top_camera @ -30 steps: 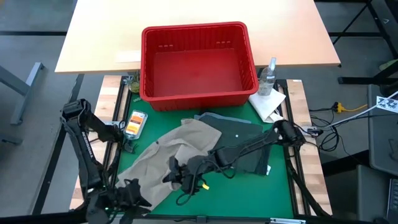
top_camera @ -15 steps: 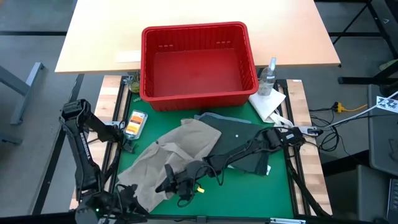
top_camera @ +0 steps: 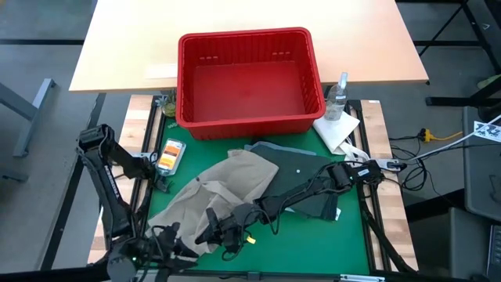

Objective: Fold laundry
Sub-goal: Fold the beige shorts

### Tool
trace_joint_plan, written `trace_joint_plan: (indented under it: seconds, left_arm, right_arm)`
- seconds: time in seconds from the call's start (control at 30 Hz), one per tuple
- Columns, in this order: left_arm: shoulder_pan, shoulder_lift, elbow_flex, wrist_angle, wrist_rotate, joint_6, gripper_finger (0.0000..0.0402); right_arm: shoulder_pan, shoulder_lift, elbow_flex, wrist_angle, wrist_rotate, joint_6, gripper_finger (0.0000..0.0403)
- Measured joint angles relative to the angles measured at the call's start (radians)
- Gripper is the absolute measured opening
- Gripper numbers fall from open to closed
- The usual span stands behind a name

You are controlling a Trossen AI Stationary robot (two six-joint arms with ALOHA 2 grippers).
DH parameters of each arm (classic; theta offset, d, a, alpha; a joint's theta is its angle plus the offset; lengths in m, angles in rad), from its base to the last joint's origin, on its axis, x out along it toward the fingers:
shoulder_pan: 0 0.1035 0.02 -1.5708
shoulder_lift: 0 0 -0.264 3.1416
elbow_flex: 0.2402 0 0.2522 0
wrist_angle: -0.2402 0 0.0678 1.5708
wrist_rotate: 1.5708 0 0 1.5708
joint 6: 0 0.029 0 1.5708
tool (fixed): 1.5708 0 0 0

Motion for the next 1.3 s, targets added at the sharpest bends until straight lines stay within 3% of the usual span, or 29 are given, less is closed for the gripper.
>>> trace_joint_plan:
  seconds: [0.23,0.5,0.83,1.0,1.3]
  left_arm:
    - [0.1,0.0,0.0,0.005,-0.004,0.153,0.0105]
    - [0.174,-0.008,0.0,0.005,0.109,0.301,0.0105]
    - [0.189,-0.15,0.0,-0.006,0.009,0.574,0.0105]
    - [0.19,-0.174,0.0,-0.039,-0.001,0.647,0.0105]
    - [0.193,-0.174,0.0,-0.129,-0.013,0.671,0.0105]
  right_arm:
    - [0.001,0.0,0.0,-0.074,0.0,0.019,0.0024]
    - [0.019,0.0,0.0,-0.103,0.0,0.045,0.0025]
    - [0.041,-0.011,0.0,-0.26,0.007,0.045,0.0025]
    - [0.055,-0.086,0.0,-0.3,0.007,0.045,0.0026]
    - [0.104,-0.32,0.0,-0.786,0.018,0.042,0.0026]
